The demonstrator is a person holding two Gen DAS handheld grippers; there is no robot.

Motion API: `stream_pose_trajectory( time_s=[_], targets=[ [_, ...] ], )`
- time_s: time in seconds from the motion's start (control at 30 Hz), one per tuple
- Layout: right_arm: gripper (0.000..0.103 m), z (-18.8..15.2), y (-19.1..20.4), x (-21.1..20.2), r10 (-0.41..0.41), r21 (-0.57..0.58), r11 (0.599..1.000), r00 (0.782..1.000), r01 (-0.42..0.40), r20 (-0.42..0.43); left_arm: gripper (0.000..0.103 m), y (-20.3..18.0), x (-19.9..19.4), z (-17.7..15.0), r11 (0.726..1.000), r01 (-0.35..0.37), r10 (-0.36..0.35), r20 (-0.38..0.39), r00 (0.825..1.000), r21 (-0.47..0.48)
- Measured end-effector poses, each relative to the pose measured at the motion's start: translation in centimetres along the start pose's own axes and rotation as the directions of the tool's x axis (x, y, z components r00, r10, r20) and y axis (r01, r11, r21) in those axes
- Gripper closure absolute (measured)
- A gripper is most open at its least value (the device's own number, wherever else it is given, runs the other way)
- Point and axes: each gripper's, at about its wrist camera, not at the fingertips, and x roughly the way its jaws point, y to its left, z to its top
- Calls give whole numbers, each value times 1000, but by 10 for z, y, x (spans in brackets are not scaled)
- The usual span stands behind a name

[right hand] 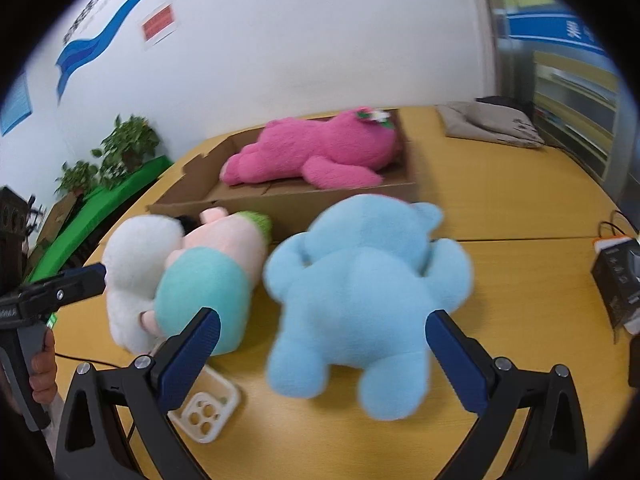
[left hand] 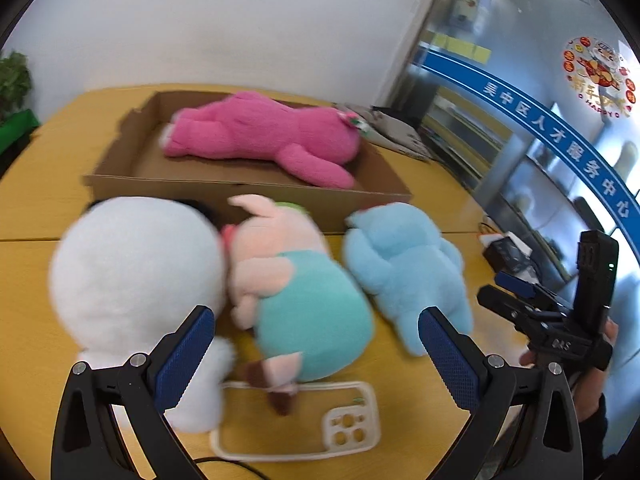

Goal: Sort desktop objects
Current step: 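Open the right tool and move it back toward the light-blue bear, then close the right tool on the light-blue bear's back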

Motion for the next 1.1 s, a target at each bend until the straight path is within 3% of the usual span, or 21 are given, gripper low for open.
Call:
stream_pose_trajectory(
  time_s=[0.1, 0.33, 0.47, 0.63, 0.73, 0.8, 0.87, 0.9, 1.1],
  targets=[
    [0, 8, -35, -3, -40, 68, 997, 999, 40, 2, 0, -18, 28, 17, 998, 66, -66, -37, 997, -5],
    [0, 21, -97, 19, -91, 170, 980, 994, 100, -63, 0, -57, 103, 45, 996, 89, -90, -167, 982, -11],
    [0, 23, -106, 49, -62, 179, 981, 991, 82, -116, 6, -68, 135, 48, 996, 92, -89, -232, 969, 4],
    [3, 20, -103, 88, -65, 132, 987, 982, 90, -179, 12, -72, 148, 49, 996, 71, -56, -246, 968, 50],
    [13, 19, -111, 103, -51, 145, 986, 978, 81, -200, 18, -72, 147, 50, 994, 97, -80, -247, 966, 58],
    [30, 19, -113, 109, -43, 141, 987, 977, 74, -210, 20, -73, 143, 53, 988, 145, -129, -236, 963, 50],
    [60, 18, -115, 112, -10, 137, 990, 976, 41, -219, 20, -76, 137, 56, 980, 196, -182, -221, 958, 41],
    [66, 17, -116, 112, 12, 137, 990, 974, 19, -224, 20, -79, 135, 57, 977, 209, -196, -216, 956, 42],
    [71, 11, -125, 106, 19, 124, 992, 972, 10, -233, 20, -90, 135, 59, 970, 236, -218, -232, 948, 53]
  ],
)
